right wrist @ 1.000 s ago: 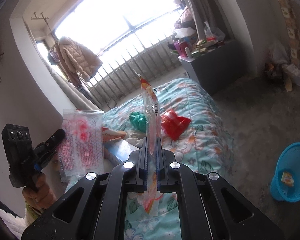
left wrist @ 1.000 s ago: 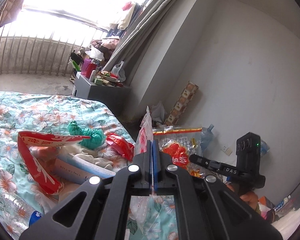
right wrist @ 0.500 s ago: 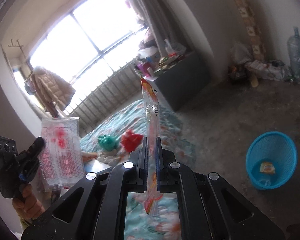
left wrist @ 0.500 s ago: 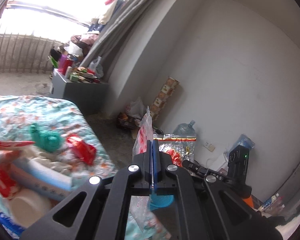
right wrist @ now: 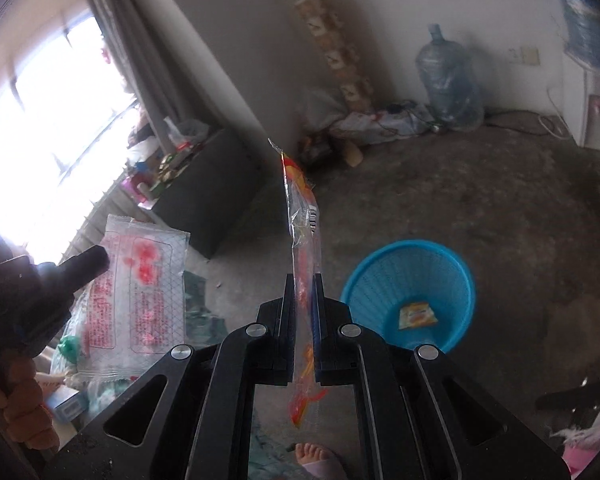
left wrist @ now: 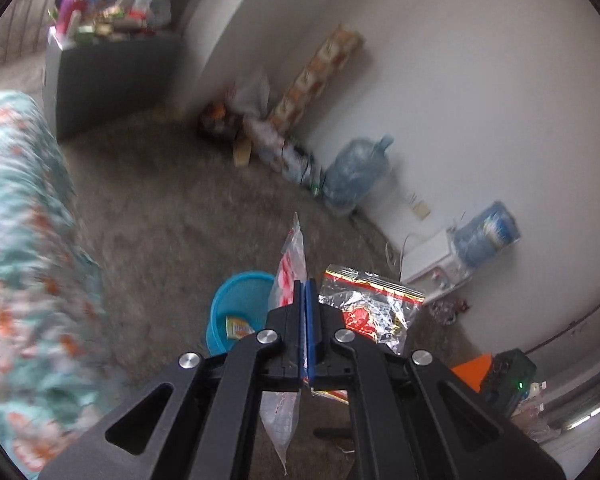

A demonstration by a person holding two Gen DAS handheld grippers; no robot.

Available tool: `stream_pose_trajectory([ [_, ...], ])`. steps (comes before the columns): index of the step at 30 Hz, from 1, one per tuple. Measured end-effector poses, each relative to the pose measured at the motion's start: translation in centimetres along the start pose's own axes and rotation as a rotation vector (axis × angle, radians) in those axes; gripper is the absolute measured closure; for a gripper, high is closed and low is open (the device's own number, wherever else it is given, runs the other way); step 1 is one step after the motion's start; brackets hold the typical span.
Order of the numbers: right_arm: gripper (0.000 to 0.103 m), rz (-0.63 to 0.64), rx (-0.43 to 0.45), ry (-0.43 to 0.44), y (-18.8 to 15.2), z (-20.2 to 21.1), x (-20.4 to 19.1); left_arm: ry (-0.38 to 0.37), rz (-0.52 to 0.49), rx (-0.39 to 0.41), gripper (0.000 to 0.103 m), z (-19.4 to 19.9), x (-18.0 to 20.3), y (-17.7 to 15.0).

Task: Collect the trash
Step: 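Carry both bags over the blue wastebasket and open both grippers, then move the right gripper back to the red plastic piece on the quilt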

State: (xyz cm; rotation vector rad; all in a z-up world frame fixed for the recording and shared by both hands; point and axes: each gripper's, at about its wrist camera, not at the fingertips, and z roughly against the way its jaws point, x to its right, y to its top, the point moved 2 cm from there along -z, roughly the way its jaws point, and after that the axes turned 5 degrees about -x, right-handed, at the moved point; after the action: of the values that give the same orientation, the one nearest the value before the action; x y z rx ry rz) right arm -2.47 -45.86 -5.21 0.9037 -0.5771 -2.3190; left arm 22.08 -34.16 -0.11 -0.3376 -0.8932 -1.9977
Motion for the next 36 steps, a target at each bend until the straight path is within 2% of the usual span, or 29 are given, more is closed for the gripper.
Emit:
stream_pose_trajectory([
  [2,0.097,-0.049,-0.027,-0.046,-0.2,-2.1,2.2,0.025,-0.011,-0.068,0.102,-4.8,0.7,0.6],
  [8,0.093,-0.169,-0.117,-0.110,0.1,-9.3,6.9,0.120,-0.069,-0.241,0.102,-17.5,1.7,0.5],
  [9,0.088,-0.181,-0.136,-0.117,0.0,-10.5,7.6,0.138,-0.073,-0.274,0.100,-19.3,1.6,0.5],
  [10,0.071,-0.197,-0.160,-0.117,0.0,-12.1,8.4,0.167,-0.076,-0.312,0.094,-21.4,1.4,0.3],
  [12,0.049,-0.237,-0.206,-0.135,-0.5,-15.2,10.6,0.191,-0.068,-0.349,0.082,-23.4,0.8,0.2],
  [15,0.050,-0.282,-0.258,-0.190,-1.3,-17.0,12.3,0.209,-0.049,-0.340,0.073,-23.6,0.1,0.0],
  [16,0.050,-0.296,-0.252,-0.190,-1.6,-16.8,12.4,0.202,-0.044,-0.331,0.068,-23.2,0.1,0.0],
  [19,0.050,-0.308,-0.224,-0.175,-2.1,-15.6,11.9,0.202,-0.072,-0.300,0.063,-21.7,0.1,0.3],
  [25,0.049,-0.290,-0.181,-0.106,-1.3,-13.3,9.7,0.215,-0.110,-0.208,0.055,-15.5,2.3,1.8],
  [28,0.045,-0.248,-0.135,-0.032,0.2,-10.8,7.0,0.214,-0.139,-0.125,0.046,-10.0,3.7,2.0],
  [31,0.041,-0.186,-0.106,0.043,1.5,-8.7,4.2,0.239,-0.164,0.018,0.043,-2.8,4.7,1.6],
  [33,0.041,-0.136,-0.109,0.088,2.2,-7.4,1.8,0.228,-0.149,0.125,0.040,2.6,4.7,0.7],
  [36,0.040,-0.063,-0.135,0.178,2.5,-5.9,-2.1,0.228,-0.135,0.221,0.037,9.5,4.0,-1.4],
])
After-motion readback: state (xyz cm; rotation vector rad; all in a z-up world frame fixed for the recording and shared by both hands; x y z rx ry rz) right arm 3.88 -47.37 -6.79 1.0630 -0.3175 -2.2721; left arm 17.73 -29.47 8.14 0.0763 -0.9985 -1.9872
